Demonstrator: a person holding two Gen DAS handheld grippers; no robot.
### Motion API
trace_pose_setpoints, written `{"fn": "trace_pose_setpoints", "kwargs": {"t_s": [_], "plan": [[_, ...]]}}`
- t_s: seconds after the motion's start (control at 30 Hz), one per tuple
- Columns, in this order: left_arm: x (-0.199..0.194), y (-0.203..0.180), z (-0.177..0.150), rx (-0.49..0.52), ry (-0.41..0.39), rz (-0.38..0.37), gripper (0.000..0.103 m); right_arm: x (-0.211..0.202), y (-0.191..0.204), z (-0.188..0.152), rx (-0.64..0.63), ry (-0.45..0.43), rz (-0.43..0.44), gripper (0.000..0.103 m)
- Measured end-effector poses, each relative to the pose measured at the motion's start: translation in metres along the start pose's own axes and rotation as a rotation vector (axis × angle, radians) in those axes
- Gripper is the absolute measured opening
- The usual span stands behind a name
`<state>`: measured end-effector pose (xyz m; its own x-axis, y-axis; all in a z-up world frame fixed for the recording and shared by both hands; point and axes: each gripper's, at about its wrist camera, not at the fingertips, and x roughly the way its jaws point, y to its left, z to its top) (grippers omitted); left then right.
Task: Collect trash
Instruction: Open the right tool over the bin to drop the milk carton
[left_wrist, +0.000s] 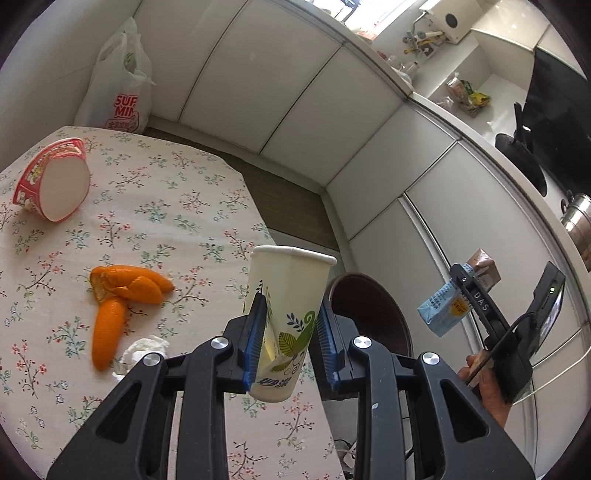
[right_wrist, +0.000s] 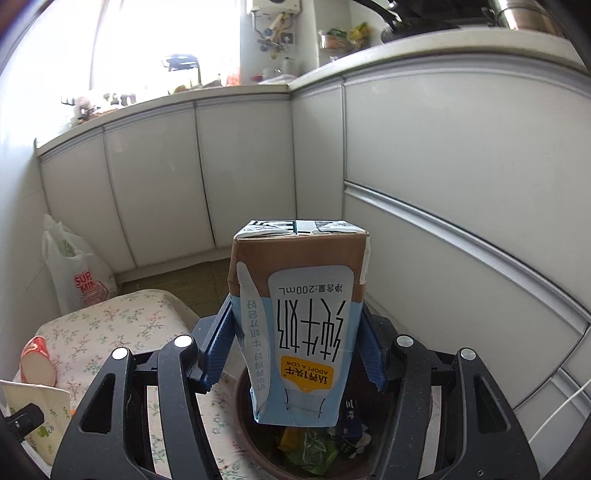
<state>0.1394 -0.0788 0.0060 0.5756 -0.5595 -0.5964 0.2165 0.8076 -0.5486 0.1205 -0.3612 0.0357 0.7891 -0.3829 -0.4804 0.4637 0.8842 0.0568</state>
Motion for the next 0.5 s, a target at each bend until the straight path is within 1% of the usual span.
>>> {"fn": "trace_pose_setpoints", "kwargs": {"t_s": [0.07,0.13,0.17,0.2,0.23,0.3,0.4,0.5], "plan": [[0.009,-0.011,-0.002,0.012,0.009,-0.006,0.028,0.008,-0.013,0.0,0.016,0.032,-0.001,0.057],[0.017,-0.021,-0.003,0.018,0.02,-0.014,0.028,0.017,-0.02,0.0,0.026,0.071,-0.004,0.065],[0.022,-0.026,-0.003,0.018,0.026,-0.021,0.028,0.019,-0.023,0.0,0.041,0.079,-0.007,0.071],[0.026,-0.03,-0.004,0.017,0.033,-0.028,0.028,0.019,-0.027,-0.001,0.056,0.081,-0.01,0.075],[0.03,-0.035,-0.004,0.016,0.038,-0.034,0.028,0.019,-0.033,0.001,0.072,0.081,-0.019,0.077],[0.038,-0.044,-0.003,0.018,0.046,-0.044,0.028,0.013,-0.043,0.0,0.103,0.07,-0.032,0.087],[0.05,-0.06,-0.002,0.016,0.056,-0.067,0.029,0.005,-0.064,0.003,0.17,0.033,-0.074,0.094],[0.062,-0.083,0.0,0.034,0.058,-0.091,0.029,-0.003,-0.084,0.004,0.215,-0.001,-0.117,0.096]]}}
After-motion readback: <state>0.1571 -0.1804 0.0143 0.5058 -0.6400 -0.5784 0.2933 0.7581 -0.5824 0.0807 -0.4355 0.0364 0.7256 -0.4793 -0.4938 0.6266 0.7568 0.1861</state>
